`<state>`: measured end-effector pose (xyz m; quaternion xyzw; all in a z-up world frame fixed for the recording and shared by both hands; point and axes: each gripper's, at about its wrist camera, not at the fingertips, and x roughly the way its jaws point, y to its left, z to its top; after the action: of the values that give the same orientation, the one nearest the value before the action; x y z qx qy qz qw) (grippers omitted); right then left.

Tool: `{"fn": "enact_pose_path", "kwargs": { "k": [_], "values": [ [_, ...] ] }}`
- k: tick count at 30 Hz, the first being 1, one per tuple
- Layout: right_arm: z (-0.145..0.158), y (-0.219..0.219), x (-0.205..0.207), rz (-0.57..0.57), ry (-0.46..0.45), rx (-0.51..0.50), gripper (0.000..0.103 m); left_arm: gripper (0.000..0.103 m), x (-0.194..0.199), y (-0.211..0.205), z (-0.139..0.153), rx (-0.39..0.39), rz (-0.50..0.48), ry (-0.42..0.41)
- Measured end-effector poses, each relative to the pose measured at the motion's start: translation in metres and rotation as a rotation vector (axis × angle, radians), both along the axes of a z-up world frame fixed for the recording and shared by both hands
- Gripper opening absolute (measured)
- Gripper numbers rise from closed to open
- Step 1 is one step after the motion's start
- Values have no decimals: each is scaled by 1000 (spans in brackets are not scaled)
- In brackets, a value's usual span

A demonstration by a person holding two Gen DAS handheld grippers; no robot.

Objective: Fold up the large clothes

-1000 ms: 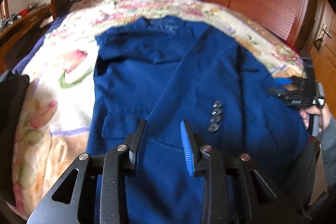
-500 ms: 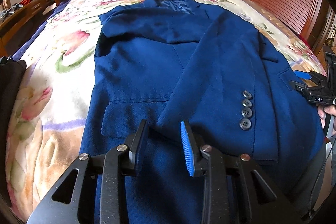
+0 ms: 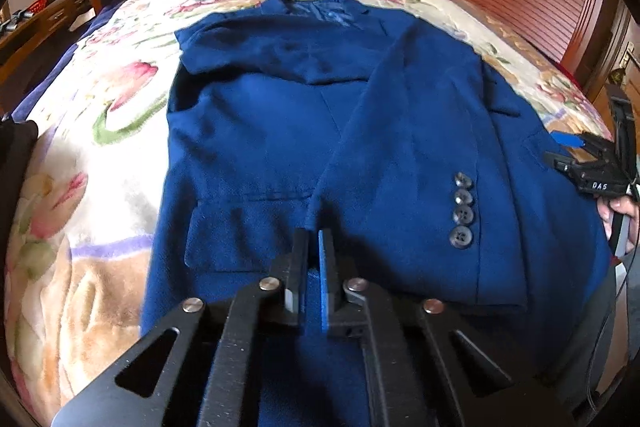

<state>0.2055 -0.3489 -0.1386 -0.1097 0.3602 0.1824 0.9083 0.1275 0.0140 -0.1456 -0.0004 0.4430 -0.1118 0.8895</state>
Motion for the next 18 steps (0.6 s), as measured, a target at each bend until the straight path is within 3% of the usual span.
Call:
{"fn": "enact_pose_path", "kwargs": {
  "k": [3,7,11,16,18],
  "values": [
    [0,0,0,0,0,0,82,4,0,6,16,-5,8,-47],
    [0,0,0,1,0,0,82,4,5,13,32,47,48,-98],
    [0,0,0,1,0,0,82,5,10,19,36,47,65,-68],
    [0,0,0,2,2,0,82,28,-10,34,37,51,92,-78],
    [0,-1,0,2,2,-1,82,31,-23,41,35,45,105,-70]
  ]
}}
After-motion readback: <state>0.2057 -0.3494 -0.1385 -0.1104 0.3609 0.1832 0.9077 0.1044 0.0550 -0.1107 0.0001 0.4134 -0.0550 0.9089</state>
